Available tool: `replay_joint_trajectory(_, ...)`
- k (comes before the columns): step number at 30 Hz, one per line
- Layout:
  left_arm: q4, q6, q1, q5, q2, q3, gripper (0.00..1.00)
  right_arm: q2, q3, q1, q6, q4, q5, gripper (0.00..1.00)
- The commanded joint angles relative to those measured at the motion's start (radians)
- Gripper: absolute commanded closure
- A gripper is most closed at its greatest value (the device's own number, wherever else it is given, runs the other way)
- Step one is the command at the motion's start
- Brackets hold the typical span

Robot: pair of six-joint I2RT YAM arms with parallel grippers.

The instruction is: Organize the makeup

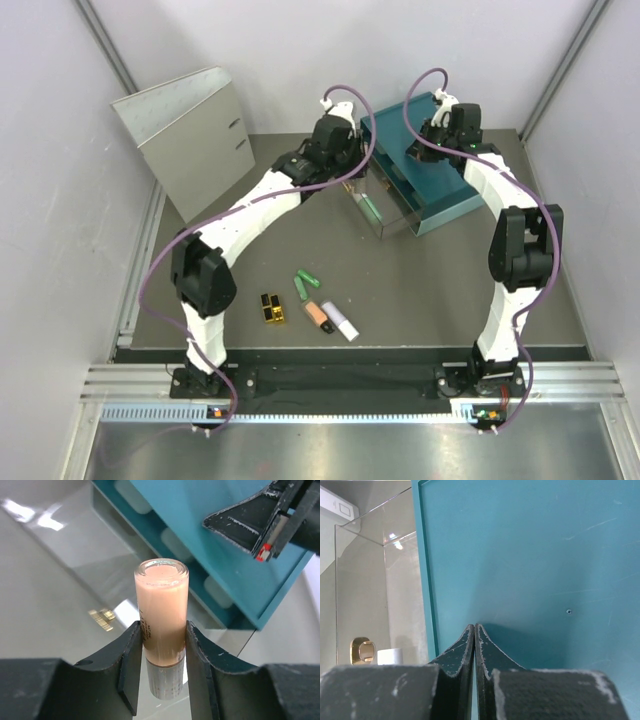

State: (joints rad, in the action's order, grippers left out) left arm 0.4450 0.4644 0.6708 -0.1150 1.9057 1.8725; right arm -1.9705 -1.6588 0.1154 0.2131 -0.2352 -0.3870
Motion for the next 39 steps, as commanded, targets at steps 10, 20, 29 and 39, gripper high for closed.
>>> replay_joint_trajectory(10, -0.287, 0.327, -0.013, 0.219, 0.214, 0.169, 1.0, -0.064, 0.067, 0.02, -0.027, -0.2, 0.04, 1.0)
replay_joint_trajectory(20, -0.246, 0.439, -0.011, 0.242, 0.293, 0.197, 1.0, -0.065, 0.062, 0.013, -0.031, -0.199, 0.04, 1.0)
replay_joint_trajectory(29, -0.034, 0.381, -0.002, 0.147, 0.323, 0.28, 0.93, -0.07, 0.056, 0.01, -0.029, -0.2, 0.039, 1.0)
replay_joint_trajectory(39, -0.111, 0.401, -0.004, 0.25, 0.332, 0.251, 0.72, -0.067, 0.053, 0.009, -0.034, -0.21, 0.043, 1.0)
